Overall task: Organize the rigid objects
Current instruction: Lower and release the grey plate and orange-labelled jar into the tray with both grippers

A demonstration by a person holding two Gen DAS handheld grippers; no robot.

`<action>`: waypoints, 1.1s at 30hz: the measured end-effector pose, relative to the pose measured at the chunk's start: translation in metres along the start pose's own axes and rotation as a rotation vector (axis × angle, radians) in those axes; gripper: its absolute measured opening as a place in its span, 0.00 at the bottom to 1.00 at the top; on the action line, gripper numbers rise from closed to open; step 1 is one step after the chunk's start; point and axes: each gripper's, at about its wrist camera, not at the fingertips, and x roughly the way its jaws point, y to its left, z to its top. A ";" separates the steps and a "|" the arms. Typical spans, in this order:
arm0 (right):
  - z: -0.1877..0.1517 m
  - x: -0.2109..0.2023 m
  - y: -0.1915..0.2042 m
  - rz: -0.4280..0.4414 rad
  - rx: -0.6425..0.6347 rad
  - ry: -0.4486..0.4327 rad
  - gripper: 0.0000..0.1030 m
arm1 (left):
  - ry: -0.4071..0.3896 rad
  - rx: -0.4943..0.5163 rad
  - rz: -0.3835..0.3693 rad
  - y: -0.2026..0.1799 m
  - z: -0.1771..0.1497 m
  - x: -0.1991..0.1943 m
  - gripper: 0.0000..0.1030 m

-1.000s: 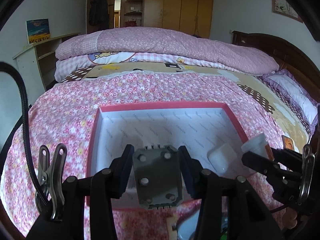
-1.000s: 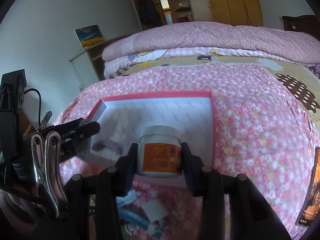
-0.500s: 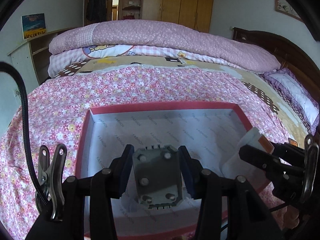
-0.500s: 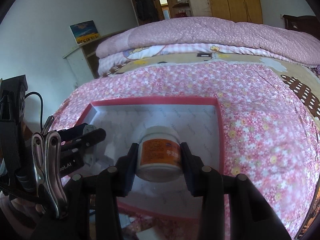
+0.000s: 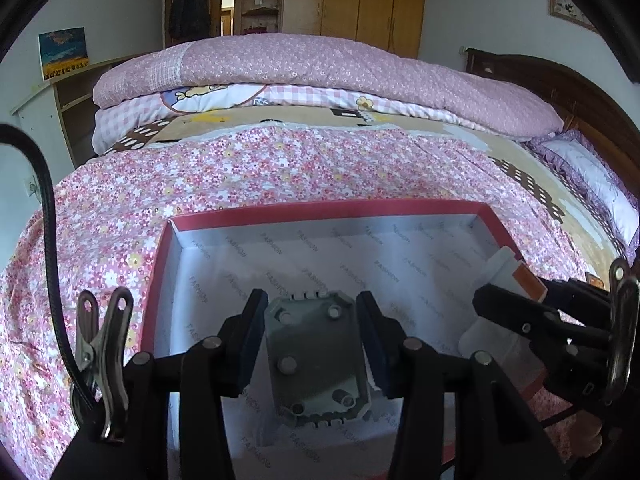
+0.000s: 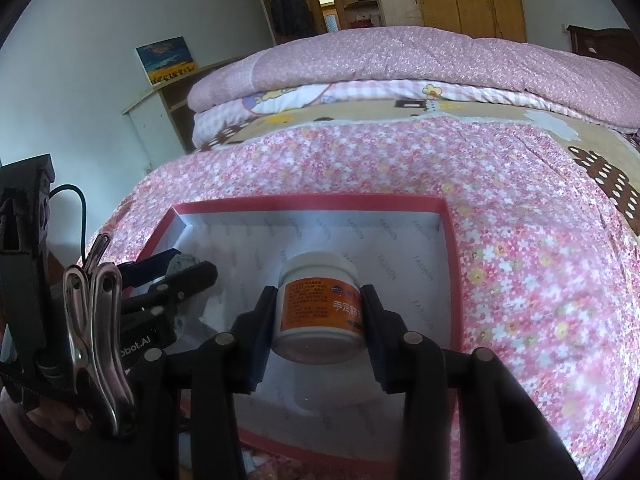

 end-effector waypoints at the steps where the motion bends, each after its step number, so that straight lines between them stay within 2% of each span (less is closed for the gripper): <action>1: 0.000 0.000 0.000 0.004 0.002 0.001 0.41 | 0.001 0.000 0.003 0.000 0.000 0.000 0.47; 4: 0.001 -0.002 0.000 0.003 0.010 -0.009 0.42 | 0.007 0.006 0.016 -0.001 0.000 0.001 0.55; 7: 0.003 -0.006 0.001 -0.003 0.010 -0.023 0.50 | 0.006 0.011 0.024 -0.003 -0.002 -0.002 0.56; 11: 0.005 -0.013 0.002 -0.004 0.009 -0.039 0.54 | 0.002 0.012 0.034 -0.004 -0.003 -0.006 0.57; 33: -0.011 -0.043 0.011 0.018 0.010 -0.045 0.58 | 0.002 -0.023 0.046 -0.003 -0.017 -0.042 0.57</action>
